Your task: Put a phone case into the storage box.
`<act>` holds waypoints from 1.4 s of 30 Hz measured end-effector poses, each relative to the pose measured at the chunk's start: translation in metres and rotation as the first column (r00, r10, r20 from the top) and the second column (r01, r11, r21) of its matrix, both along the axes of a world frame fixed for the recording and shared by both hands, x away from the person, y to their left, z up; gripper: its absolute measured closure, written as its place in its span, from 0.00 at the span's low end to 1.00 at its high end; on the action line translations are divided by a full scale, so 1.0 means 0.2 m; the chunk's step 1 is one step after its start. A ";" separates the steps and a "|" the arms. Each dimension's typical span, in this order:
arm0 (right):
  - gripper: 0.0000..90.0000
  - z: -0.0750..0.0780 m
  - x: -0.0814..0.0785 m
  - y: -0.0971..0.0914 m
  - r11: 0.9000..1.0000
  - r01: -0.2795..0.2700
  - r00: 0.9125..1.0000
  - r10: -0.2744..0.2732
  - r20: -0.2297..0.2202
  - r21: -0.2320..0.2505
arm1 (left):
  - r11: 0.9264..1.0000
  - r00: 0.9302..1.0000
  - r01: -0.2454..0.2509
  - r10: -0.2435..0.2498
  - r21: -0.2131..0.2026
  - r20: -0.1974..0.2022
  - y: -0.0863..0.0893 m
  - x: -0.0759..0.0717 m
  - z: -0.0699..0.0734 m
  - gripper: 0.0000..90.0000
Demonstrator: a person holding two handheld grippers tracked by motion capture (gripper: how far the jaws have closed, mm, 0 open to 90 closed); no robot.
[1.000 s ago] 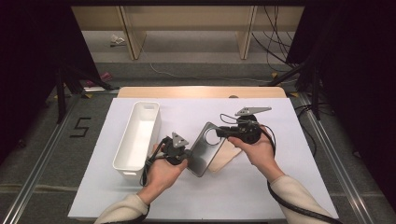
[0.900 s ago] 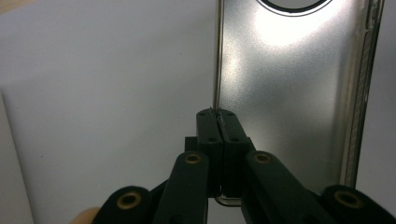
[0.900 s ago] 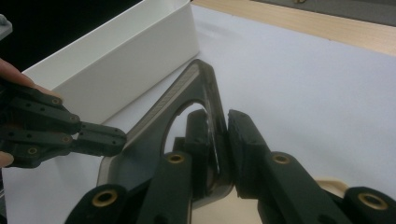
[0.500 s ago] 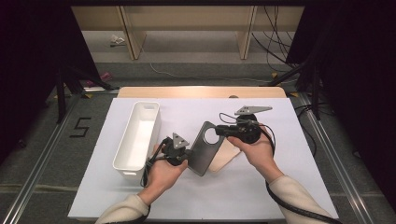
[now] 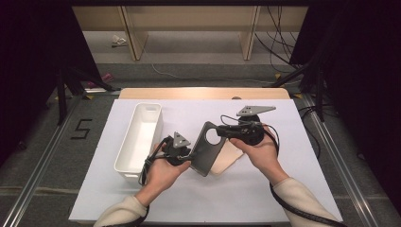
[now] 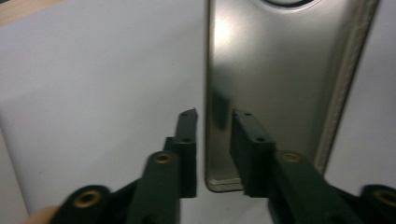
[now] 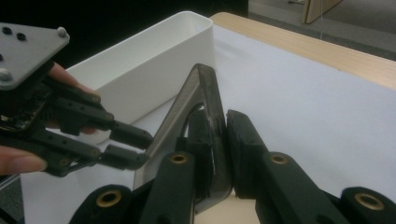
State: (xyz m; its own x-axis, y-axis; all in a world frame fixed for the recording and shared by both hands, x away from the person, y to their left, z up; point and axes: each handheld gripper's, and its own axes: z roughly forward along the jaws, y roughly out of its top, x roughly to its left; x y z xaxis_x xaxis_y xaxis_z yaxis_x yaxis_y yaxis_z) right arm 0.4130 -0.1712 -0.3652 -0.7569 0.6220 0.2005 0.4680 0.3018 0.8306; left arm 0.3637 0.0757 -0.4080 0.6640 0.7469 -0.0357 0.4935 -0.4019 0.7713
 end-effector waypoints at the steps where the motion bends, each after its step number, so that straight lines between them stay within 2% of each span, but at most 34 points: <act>1: 0.90 0.01 0.00 0.00 1.000 -0.007 1.000 0.007 -0.002 0.006 | 1.000 0.999 0.016 -0.015 -0.006 0.028 0.00 -0.01 0.04 0.67; 3: 0.90 0.02 -0.01 0.00 1.000 -0.019 1.000 0.019 0.009 0.014 | 0.999 0.998 0.035 -0.034 -0.008 0.057 0.02 -0.02 0.11 0.58; 5: 0.90 0.04 -0.02 0.01 0.999 -0.037 0.999 0.037 0.023 0.007 | 0.998 0.996 0.048 -0.045 -0.038 0.079 0.04 -0.02 0.14 0.54; 8: 0.90 0.06 -0.04 0.02 0.995 -0.092 0.994 0.094 0.053 -0.037 | 0.995 0.994 0.076 -0.070 -0.068 0.086 0.08 -0.01 0.15 0.49; 9: 0.90 0.06 -0.04 0.03 0.992 -0.112 0.991 0.116 0.064 -0.053 | 0.994 0.993 0.083 -0.077 -0.066 0.089 0.09 0.00 0.14 0.49; 12: 0.90 0.08 -0.06 0.04 0.976 -0.183 0.977 0.194 0.085 -0.121 | 0.990 0.992 0.108 -0.102 -0.086 0.069 0.11 0.00 0.12 0.48; 14: 0.90 0.09 -0.07 0.04 0.963 -0.207 0.969 0.226 0.100 -0.171 | 0.987 0.991 0.123 -0.117 -0.103 0.063 0.11 0.00 0.11 0.50; 17: 0.90 0.10 -0.08 0.05 0.949 -0.223 0.960 0.253 0.118 -0.221 | 0.985 0.988 0.135 -0.126 -0.110 0.088 0.10 -0.01 0.12 0.53; 18: 0.90 0.11 -0.08 0.04 0.947 -0.223 0.960 0.254 0.117 -0.230 | 0.984 0.987 0.136 -0.125 -0.116 0.100 0.09 -0.01 0.12 0.54; 23: 0.90 0.12 -0.09 0.04 0.946 -0.218 0.959 0.253 0.128 -0.239 | 0.983 0.983 0.132 -0.113 -0.127 0.146 0.07 -0.02 0.13 0.61; 29: 0.90 0.11 -0.10 0.08 0.941 -0.220 0.958 0.258 0.126 -0.256 | 0.985 0.988 0.090 -0.070 -0.145 0.137 0.05 -0.01 0.10 0.67; 33: 0.89 0.10 -0.11 0.10 0.937 -0.229 0.955 0.268 0.126 -0.262 | 0.982 0.987 0.078 -0.052 -0.173 0.151 0.05 -0.01 0.11 0.71; 42: 0.90 0.10 -0.12 0.11 0.936 -0.232 0.953 0.273 0.129 -0.265 | 0.982 0.986 0.069 -0.040 -0.178 0.161 0.03 -0.01 0.12 0.85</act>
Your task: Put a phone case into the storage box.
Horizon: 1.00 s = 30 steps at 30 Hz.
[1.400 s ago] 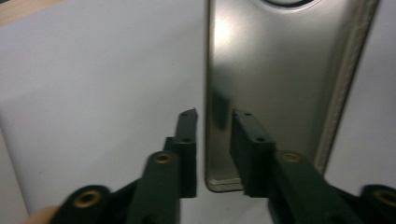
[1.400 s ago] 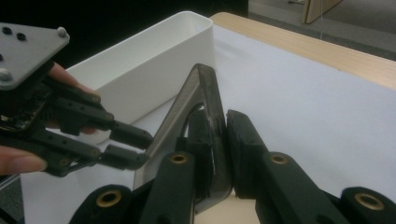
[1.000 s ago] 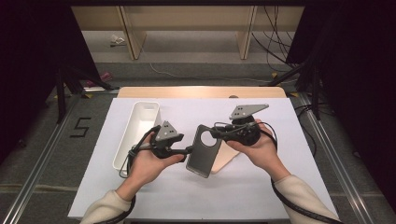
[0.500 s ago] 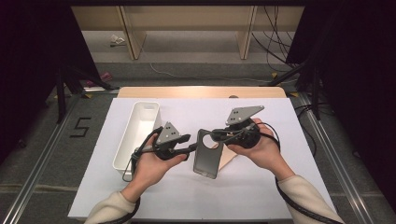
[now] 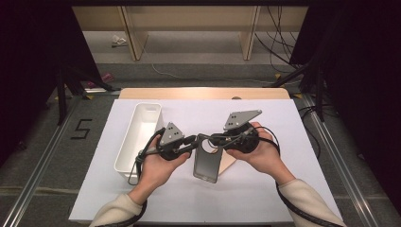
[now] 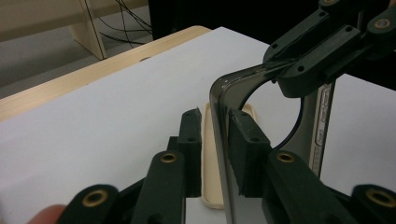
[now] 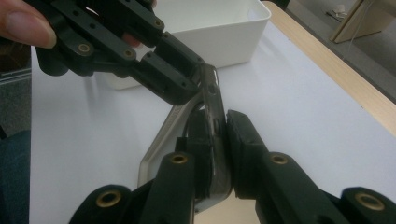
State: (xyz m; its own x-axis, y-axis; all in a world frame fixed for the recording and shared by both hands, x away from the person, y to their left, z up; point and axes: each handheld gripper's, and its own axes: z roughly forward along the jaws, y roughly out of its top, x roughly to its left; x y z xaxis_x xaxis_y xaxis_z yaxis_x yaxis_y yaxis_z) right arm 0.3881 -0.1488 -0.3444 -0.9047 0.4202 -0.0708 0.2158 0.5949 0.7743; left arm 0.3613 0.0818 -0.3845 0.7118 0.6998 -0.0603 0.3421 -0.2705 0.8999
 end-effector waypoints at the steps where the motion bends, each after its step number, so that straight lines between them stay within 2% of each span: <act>1: 0.90 0.00 0.00 0.00 1.000 -0.001 1.000 0.001 0.002 0.001 | 1.000 1.000 -0.005 0.005 -0.003 0.000 0.00 0.00 0.00 0.87; 6: 0.89 -0.01 0.00 0.01 1.000 -0.001 1.000 0.001 0.001 -0.001 | 1.000 1.000 -0.024 0.024 0.002 -0.010 -0.01 -0.01 0.00 0.92; 8: 0.90 -0.01 0.00 0.01 1.000 -0.002 1.000 0.002 0.002 -0.002 | 0.999 0.999 -0.045 0.044 -0.014 -0.020 -0.01 -0.01 0.00 0.94; 13: 0.89 -0.02 -0.01 0.02 1.000 0.001 1.000 -0.001 0.002 0.001 | 0.997 0.997 -0.074 0.073 -0.020 -0.027 0.00 -0.02 0.00 0.96; 19: 0.88 -0.02 -0.01 0.03 0.999 0.002 1.000 -0.002 0.013 0.035 | 0.994 0.994 -0.108 0.108 -0.030 -0.013 0.01 -0.02 0.01 0.98; 24: 0.63 -0.03 -0.01 0.04 0.998 0.016 0.999 -0.018 0.034 0.066 | 0.991 0.992 -0.129 0.129 -0.020 0.001 0.02 -0.01 0.01 0.99; 27: 0.45 -0.03 0.00 0.02 0.994 0.038 0.999 -0.039 0.010 0.101 | 0.988 0.988 -0.156 0.156 -0.016 0.008 0.05 0.00 0.01 0.99; 30: 0.33 -0.02 0.00 0.00 0.986 0.065 0.998 -0.064 -0.007 0.152 | 0.982 0.982 -0.187 0.188 -0.027 0.010 0.08 0.01 0.02 0.99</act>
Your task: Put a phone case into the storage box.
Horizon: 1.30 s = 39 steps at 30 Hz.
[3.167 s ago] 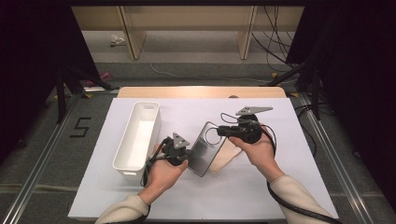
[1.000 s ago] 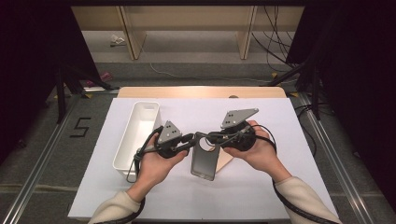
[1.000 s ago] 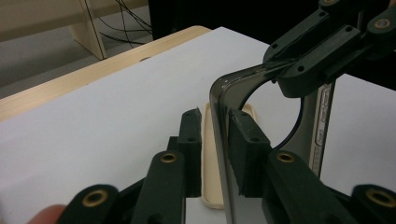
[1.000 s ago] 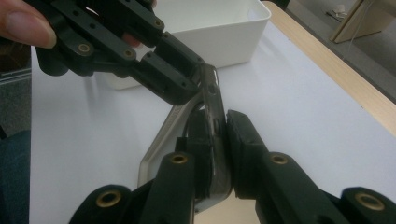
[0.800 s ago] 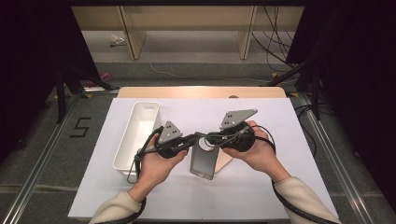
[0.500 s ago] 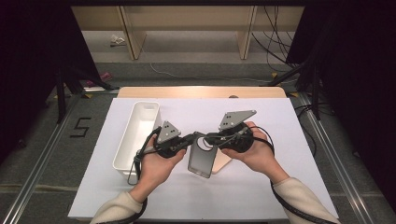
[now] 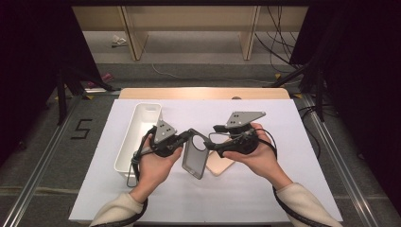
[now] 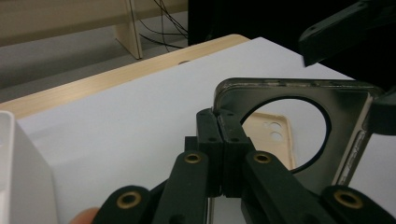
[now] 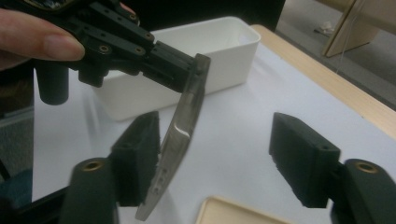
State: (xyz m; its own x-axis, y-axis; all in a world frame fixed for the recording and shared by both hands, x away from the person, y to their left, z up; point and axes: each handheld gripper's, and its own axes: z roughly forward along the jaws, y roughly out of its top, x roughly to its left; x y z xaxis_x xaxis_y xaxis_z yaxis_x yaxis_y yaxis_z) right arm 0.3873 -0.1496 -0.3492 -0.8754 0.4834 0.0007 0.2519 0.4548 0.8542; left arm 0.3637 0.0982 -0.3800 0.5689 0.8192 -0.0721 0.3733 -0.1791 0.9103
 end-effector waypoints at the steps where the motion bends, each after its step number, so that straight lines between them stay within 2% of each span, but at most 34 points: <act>1: 0.31 0.00 0.00 -0.01 1.000 0.008 1.000 -0.008 -0.004 0.018 | 1.000 1.000 -0.010 0.010 -0.003 0.000 0.01 0.00 0.00 0.99; 6: 0.24 -0.01 0.01 -0.11 0.991 0.064 0.998 -0.061 -0.034 0.113 | 0.999 0.999 -0.050 0.050 -0.021 0.009 0.07 0.02 0.03 0.99; 11: 0.26 -0.05 0.01 -0.19 0.983 0.135 0.991 -0.132 -0.033 0.126 | 0.996 0.996 -0.080 0.081 -0.042 0.023 0.11 0.02 0.06 0.99; 14: 0.28 -0.10 0.00 -0.23 0.973 0.192 0.981 -0.191 -0.021 0.127 | 0.995 0.996 -0.088 0.090 -0.050 0.024 0.13 0.03 0.08 0.99; 19: 0.27 -0.16 -0.03 -0.28 0.973 0.204 0.979 -0.202 -0.032 0.107 | 0.993 0.994 -0.103 0.105 -0.051 0.034 0.15 0.04 0.09 0.99; 30: 0.23 -0.24 -0.07 -0.35 0.974 0.210 0.977 -0.205 -0.060 0.089 | 0.988 0.989 -0.141 0.144 -0.066 0.042 0.20 0.04 0.12 0.99; 39: 0.23 -0.27 -0.07 -0.38 0.967 0.232 0.971 -0.224 -0.079 0.107 | 0.984 0.986 -0.154 0.159 -0.085 0.052 0.22 0.04 0.16 0.99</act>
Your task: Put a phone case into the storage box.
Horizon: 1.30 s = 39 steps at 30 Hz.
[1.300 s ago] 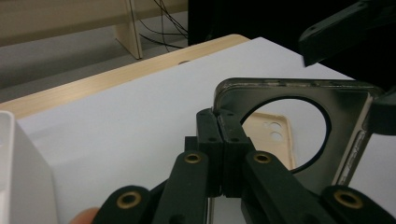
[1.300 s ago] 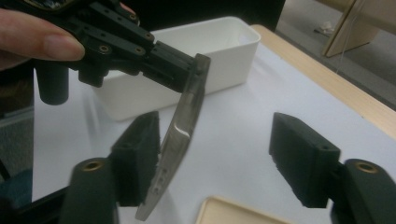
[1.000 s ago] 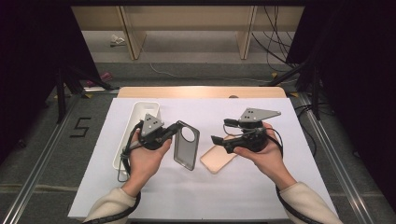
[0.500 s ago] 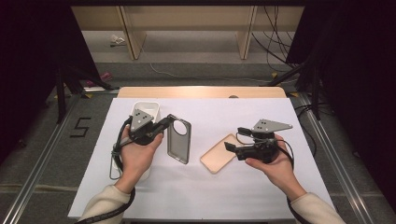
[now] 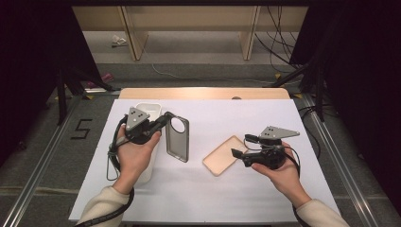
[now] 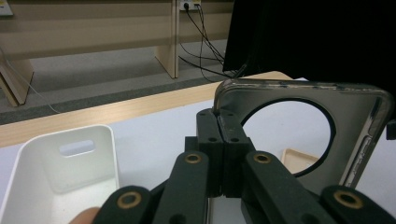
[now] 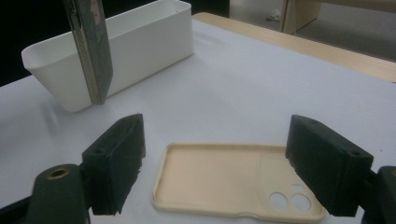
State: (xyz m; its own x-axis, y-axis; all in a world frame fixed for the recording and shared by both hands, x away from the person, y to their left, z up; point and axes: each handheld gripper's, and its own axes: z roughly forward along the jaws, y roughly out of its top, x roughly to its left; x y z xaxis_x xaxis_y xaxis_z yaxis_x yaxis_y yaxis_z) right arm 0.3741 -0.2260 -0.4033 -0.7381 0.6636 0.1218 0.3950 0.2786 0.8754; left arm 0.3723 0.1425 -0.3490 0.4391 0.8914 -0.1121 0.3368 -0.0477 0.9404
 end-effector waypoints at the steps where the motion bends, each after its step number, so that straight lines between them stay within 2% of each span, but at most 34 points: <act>1: 0.22 0.00 0.00 0.00 1.000 0.001 1.000 -0.001 0.000 0.003 | 1.000 1.000 -0.001 0.001 0.000 0.001 0.00 0.00 0.00 0.99; 7: 0.22 0.00 -0.01 -0.01 1.000 -0.001 1.000 0.001 0.001 0.002 | 1.000 1.000 -0.016 0.016 -0.025 0.004 0.03 0.01 0.03 0.99; 15: 0.22 -0.01 -0.02 -0.02 1.000 -0.001 1.000 0.001 -0.003 -0.001 | 0.999 0.999 -0.044 0.045 -0.031 0.026 0.06 0.01 0.07 0.99; 25: 0.22 -0.02 -0.03 -0.03 1.000 0.006 1.000 -0.006 -0.012 -0.001 | 0.998 0.997 -0.067 0.067 -0.018 0.040 0.10 0.06 0.12 0.99; 30: 0.23 -0.02 -0.03 -0.04 1.000 0.015 1.000 -0.015 -0.014 0.004 | 0.997 0.997 -0.076 0.077 -0.014 0.031 0.12 0.09 0.13 0.99; 33: 0.23 -0.02 -0.03 -0.04 1.000 0.016 1.000 -0.016 -0.014 0.003 | 0.996 0.996 -0.083 0.084 -0.025 0.028 0.14 0.10 0.14 0.99; 39: 0.23 -0.02 -0.03 -0.04 1.000 0.015 1.000 -0.015 -0.015 0.001 | 0.995 0.994 -0.100 0.100 -0.002 0.032 0.17 0.14 0.17 0.99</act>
